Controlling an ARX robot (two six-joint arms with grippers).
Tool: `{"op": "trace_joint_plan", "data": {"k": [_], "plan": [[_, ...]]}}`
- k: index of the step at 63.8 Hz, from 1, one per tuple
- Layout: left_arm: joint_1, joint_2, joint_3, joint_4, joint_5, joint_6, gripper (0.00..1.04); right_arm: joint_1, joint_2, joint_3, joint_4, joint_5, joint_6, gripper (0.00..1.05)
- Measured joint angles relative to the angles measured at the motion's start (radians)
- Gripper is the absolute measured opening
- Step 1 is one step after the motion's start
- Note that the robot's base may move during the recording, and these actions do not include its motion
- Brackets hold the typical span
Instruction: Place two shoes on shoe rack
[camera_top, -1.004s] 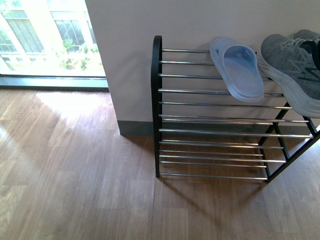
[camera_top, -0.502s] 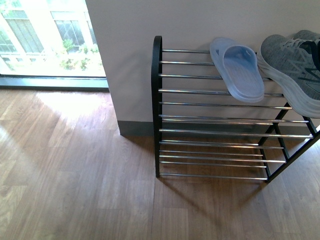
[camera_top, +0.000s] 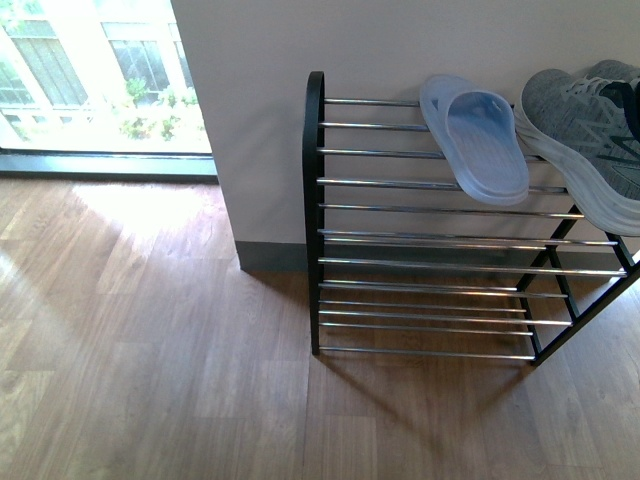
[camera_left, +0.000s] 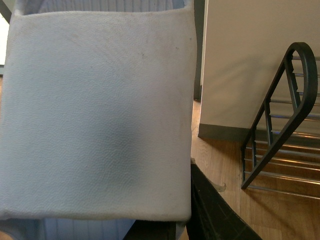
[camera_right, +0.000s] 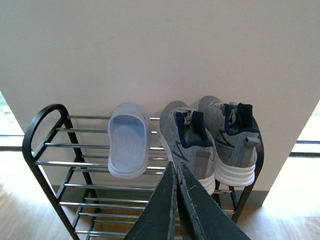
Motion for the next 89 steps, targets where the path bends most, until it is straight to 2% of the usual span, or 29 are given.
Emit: {"op": "trace_joint_plan", "data": {"k": [42,77,80,84,89], "plan": [[0.000,0.000,0.000,0.000,0.000,0.000,0.02,0.000,-0.388,-0.002,-0.360,0.000,0.000,0.01],[0.000,0.000,0.000,0.000,0.000,0.000,0.02,0.000,-0.535,-0.001,-0.507,0.000,0.000,0.01],[0.000,0.000,0.000,0.000,0.000,0.000,0.02,0.000,-0.562,-0.001,-0.537,0.000,0.000,0.01],[0.000,0.000,0.000,0.000,0.000,0.000,0.02,0.000,-0.650,-0.001,-0.657,0.000,0.000,0.01],[0.000,0.000,0.000,0.000,0.000,0.000,0.02,0.000,-0.701,-0.001,-0.681,0.000,0.000,0.01]]}}
